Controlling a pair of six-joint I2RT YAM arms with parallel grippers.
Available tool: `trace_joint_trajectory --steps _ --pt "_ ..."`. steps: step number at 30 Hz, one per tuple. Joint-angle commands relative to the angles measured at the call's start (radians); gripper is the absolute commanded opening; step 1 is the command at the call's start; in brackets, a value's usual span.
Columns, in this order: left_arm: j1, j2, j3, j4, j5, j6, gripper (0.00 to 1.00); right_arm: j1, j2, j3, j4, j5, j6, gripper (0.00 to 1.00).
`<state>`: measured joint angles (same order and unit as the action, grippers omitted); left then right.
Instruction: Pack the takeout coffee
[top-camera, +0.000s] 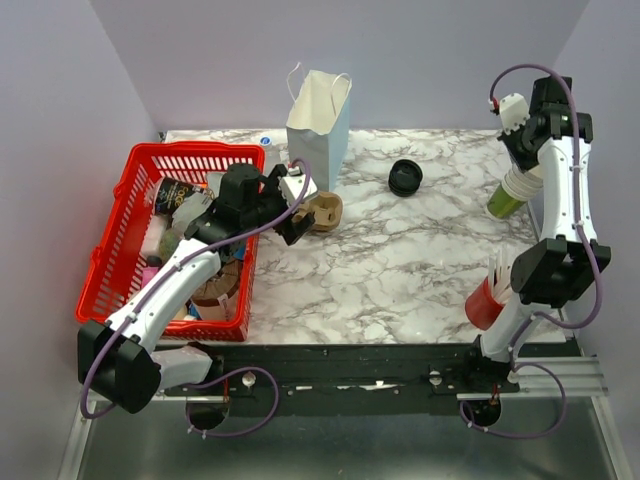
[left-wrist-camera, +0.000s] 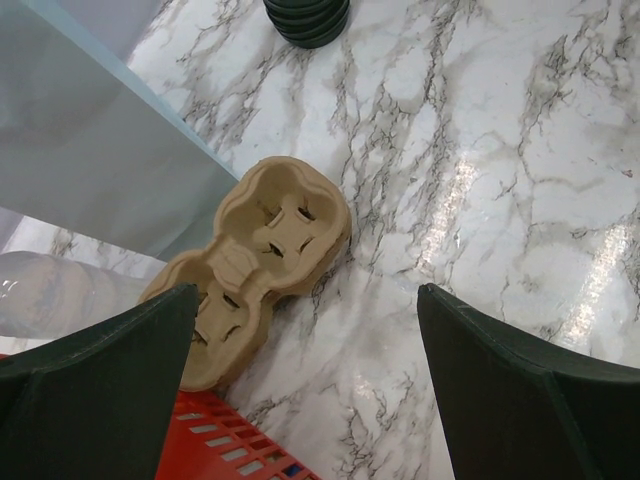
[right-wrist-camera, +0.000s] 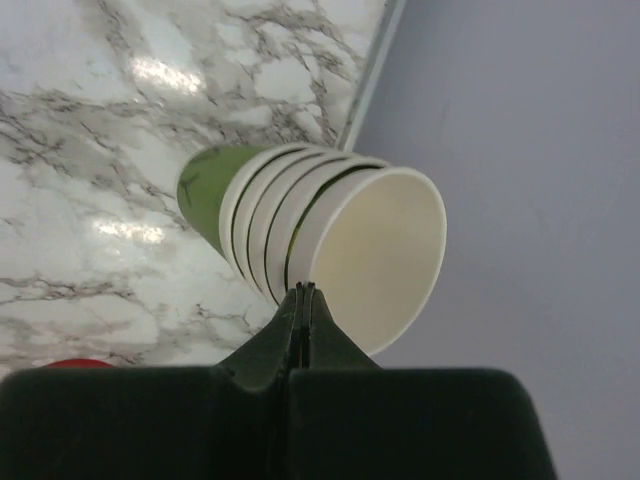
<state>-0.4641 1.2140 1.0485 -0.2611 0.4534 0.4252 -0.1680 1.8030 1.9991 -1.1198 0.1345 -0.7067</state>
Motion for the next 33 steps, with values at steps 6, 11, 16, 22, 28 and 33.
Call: trace_joint_trajectory --steps 6,11,16,22,28,33 --pt "-0.028 0.035 0.044 0.049 0.036 -0.025 0.99 0.016 0.000 -0.016 -0.010 0.095 -0.006 0.00" --pt "-0.074 0.140 0.206 0.103 0.080 -0.083 0.98 0.002 -0.014 -0.003 -0.016 0.016 0.072 0.01" --pt "-0.195 0.275 0.409 0.143 0.099 -0.129 0.98 -0.016 -0.029 -0.023 -0.062 -0.054 0.081 0.00" --pt "-0.297 0.498 0.616 0.301 0.002 -0.475 0.97 -0.024 -0.062 -0.060 -0.026 -0.081 0.102 0.00" --pt "-0.338 0.787 0.837 0.462 -0.127 -0.997 0.95 -0.031 -0.116 -0.117 0.054 -0.056 0.113 0.01" --pt "-0.390 0.978 0.961 0.531 -0.133 -1.140 0.95 -0.031 -0.136 -0.108 0.035 -0.085 0.128 0.01"
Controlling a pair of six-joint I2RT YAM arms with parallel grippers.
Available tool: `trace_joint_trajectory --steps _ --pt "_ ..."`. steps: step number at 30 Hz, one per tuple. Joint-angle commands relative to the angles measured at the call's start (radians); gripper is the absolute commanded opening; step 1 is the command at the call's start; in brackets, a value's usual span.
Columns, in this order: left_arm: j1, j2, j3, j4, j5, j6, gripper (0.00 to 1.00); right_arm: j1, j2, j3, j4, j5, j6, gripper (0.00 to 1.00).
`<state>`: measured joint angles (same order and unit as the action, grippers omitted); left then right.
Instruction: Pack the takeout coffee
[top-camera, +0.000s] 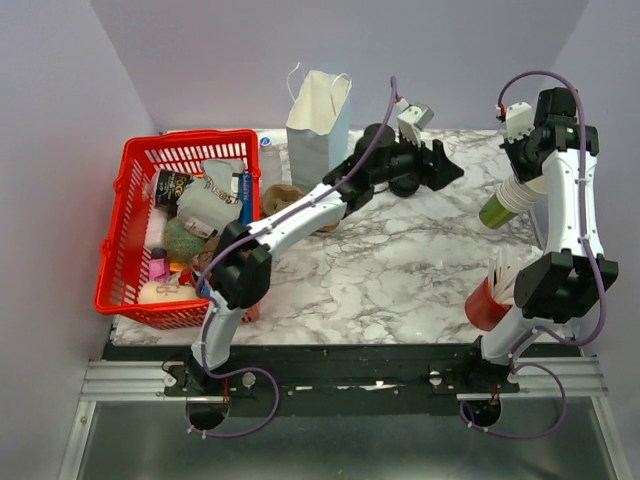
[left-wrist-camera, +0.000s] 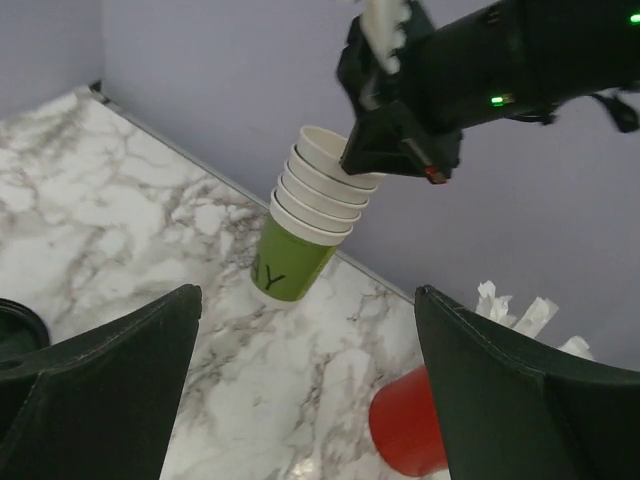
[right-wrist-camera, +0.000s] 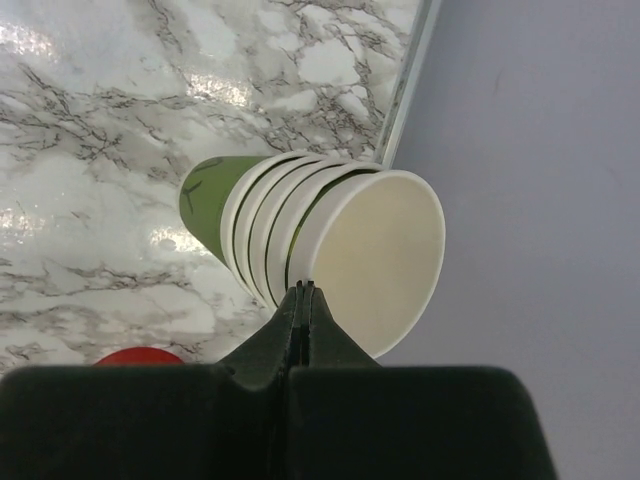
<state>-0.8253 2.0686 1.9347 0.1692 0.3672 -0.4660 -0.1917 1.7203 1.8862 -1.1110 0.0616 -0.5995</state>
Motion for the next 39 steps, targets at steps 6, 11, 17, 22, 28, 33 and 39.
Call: trace_joint_trajectory --steps 6,11,17,22,28,33,39 --pt "-0.052 0.087 -0.025 0.076 -0.090 -0.228 0.95 -0.008 -0.062 -0.012 0.011 -0.016 0.014 0.01" --pt "-0.060 0.079 -0.046 0.059 -0.056 -0.158 0.95 -0.008 -0.057 -0.016 0.016 -0.031 0.053 0.01" --pt "-0.176 0.085 -0.146 0.230 -0.013 0.002 0.94 -0.006 -0.088 -0.100 0.080 0.003 0.063 0.01" --pt "-0.221 0.142 -0.077 0.196 -0.089 0.050 0.95 -0.006 -0.088 -0.108 0.074 0.000 0.055 0.01" --pt "-0.209 0.277 0.092 0.181 -0.301 -0.103 0.98 -0.008 -0.102 -0.121 0.071 -0.006 0.055 0.00" --pt "-0.196 0.338 0.107 0.227 -0.344 -0.304 0.99 -0.008 -0.129 -0.137 0.073 -0.014 0.046 0.01" --pt "-0.181 0.398 0.107 0.366 -0.297 -0.462 0.99 -0.003 -0.160 -0.197 0.066 -0.037 0.024 0.00"
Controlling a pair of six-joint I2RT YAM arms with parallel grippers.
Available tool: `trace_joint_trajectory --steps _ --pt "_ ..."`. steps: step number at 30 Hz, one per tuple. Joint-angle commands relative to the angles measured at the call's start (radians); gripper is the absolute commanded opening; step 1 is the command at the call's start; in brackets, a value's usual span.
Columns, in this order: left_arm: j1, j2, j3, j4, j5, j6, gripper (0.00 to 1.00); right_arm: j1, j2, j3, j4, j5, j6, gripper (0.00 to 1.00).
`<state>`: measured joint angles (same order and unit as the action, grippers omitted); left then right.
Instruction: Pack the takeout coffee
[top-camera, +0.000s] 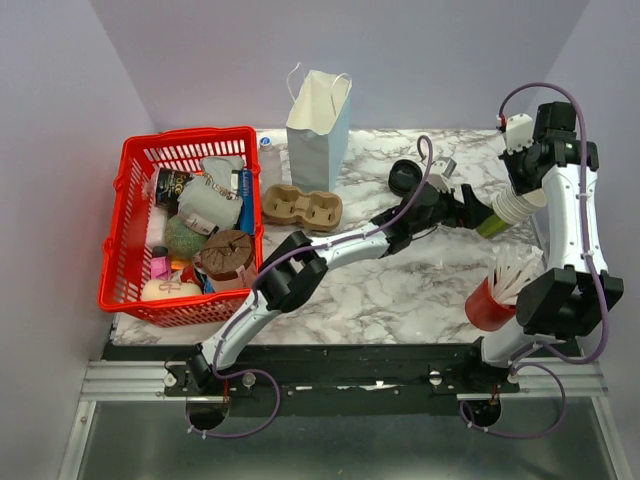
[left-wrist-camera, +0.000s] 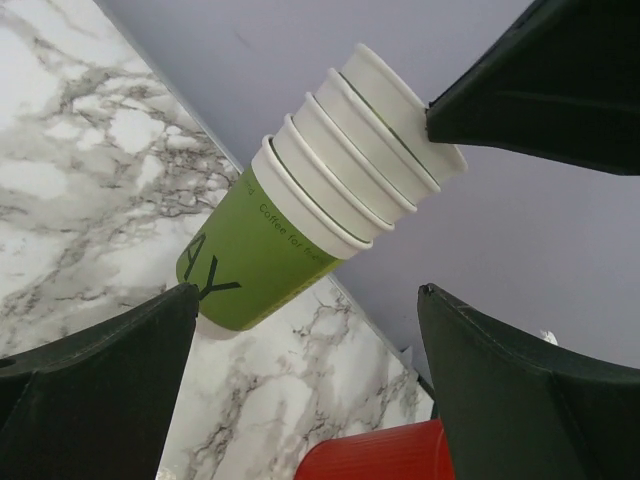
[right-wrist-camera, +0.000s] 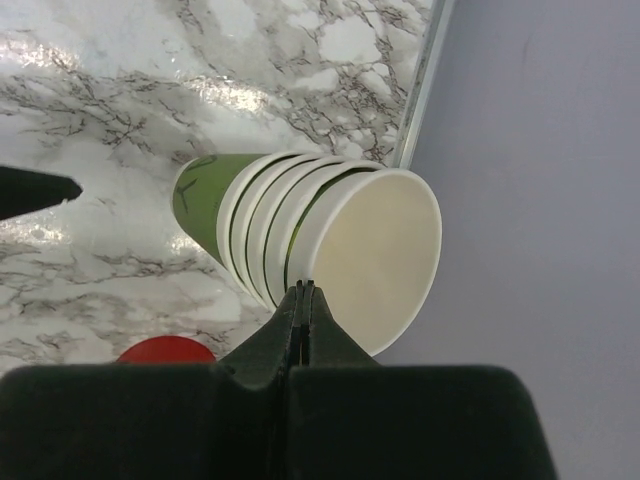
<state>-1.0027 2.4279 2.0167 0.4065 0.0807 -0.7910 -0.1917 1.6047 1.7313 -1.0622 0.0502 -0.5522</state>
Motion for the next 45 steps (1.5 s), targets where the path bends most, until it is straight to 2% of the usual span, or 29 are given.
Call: trace_joint_trajectory --steps 1,9,18,35,45 --pt "-0.004 0.043 0.028 0.146 -0.004 -0.143 0.99 -0.002 -0.060 -0.059 0.018 -0.032 -0.038 0.00" --pt "-0.005 0.053 0.027 0.163 0.016 -0.205 0.99 0.035 -0.114 -0.145 0.036 -0.092 -0.091 0.01" --pt "0.001 0.060 0.037 0.101 -0.058 -0.240 0.99 0.098 -0.143 -0.196 0.041 -0.102 -0.124 0.00" --pt "0.018 0.076 0.001 0.078 -0.073 -0.249 0.99 0.121 -0.135 -0.188 0.057 -0.072 -0.112 0.01" --pt "0.029 0.077 -0.030 0.149 0.008 -0.243 0.98 0.121 -0.127 -0.177 0.064 -0.055 -0.095 0.01"
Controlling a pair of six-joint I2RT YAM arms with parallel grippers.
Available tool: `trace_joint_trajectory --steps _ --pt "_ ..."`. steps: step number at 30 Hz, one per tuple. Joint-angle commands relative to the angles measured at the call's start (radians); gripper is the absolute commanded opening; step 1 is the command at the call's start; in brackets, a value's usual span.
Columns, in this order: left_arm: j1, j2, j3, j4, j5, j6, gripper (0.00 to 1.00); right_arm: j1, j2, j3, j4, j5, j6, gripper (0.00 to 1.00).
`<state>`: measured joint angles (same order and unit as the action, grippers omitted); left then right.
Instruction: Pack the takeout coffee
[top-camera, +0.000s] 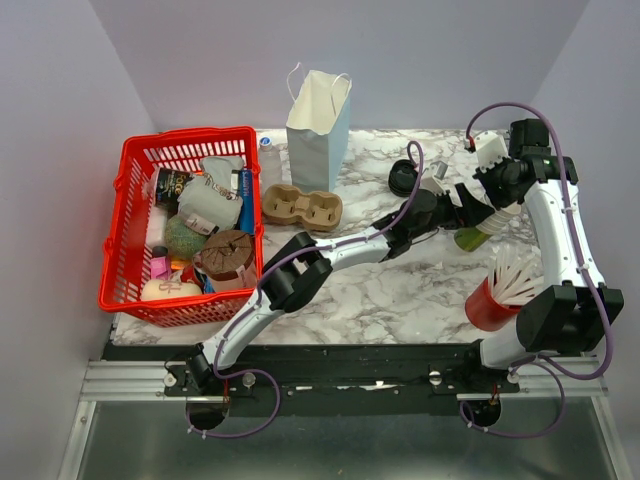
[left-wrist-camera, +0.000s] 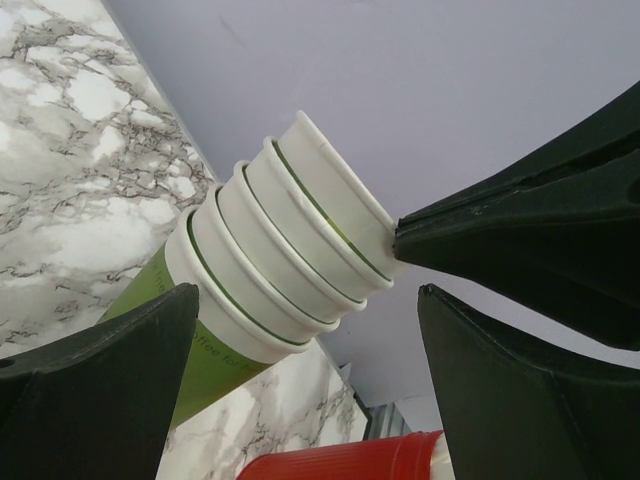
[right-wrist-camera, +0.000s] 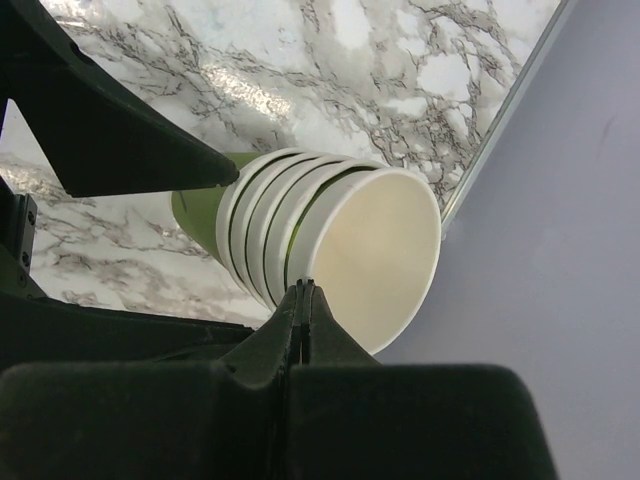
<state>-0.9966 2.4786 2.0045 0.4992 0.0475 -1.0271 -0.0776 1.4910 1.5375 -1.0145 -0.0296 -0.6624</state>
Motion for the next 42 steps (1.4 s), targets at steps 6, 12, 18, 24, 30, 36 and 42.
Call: trace_joint_trajectory --steps 6,12,18,24,30,36,42 --pt "0.024 0.028 -0.018 0.052 0.029 -0.013 0.98 0.007 -0.011 0.026 -0.004 0.014 0.024 0.01" --pt "0.024 0.032 -0.010 0.029 0.009 -0.016 0.98 0.013 -0.020 0.021 -0.018 0.007 0.026 0.01" --pt "0.029 0.045 -0.007 -0.013 -0.032 -0.018 0.98 0.025 -0.026 0.026 -0.033 0.002 0.043 0.00" --pt "0.035 0.071 0.020 -0.025 -0.040 -0.008 0.98 0.030 -0.023 0.044 -0.065 -0.001 0.069 0.01" --pt "0.036 0.077 -0.006 -0.037 -0.040 -0.013 0.98 0.030 -0.011 0.087 -0.081 0.004 0.089 0.01" --pt "0.038 0.085 -0.018 -0.044 -0.067 -0.008 0.98 0.030 0.008 0.083 -0.084 0.003 0.090 0.01" --pt "0.044 0.085 -0.021 -0.042 -0.060 -0.005 0.98 0.030 0.011 0.061 -0.044 0.025 0.095 0.01"
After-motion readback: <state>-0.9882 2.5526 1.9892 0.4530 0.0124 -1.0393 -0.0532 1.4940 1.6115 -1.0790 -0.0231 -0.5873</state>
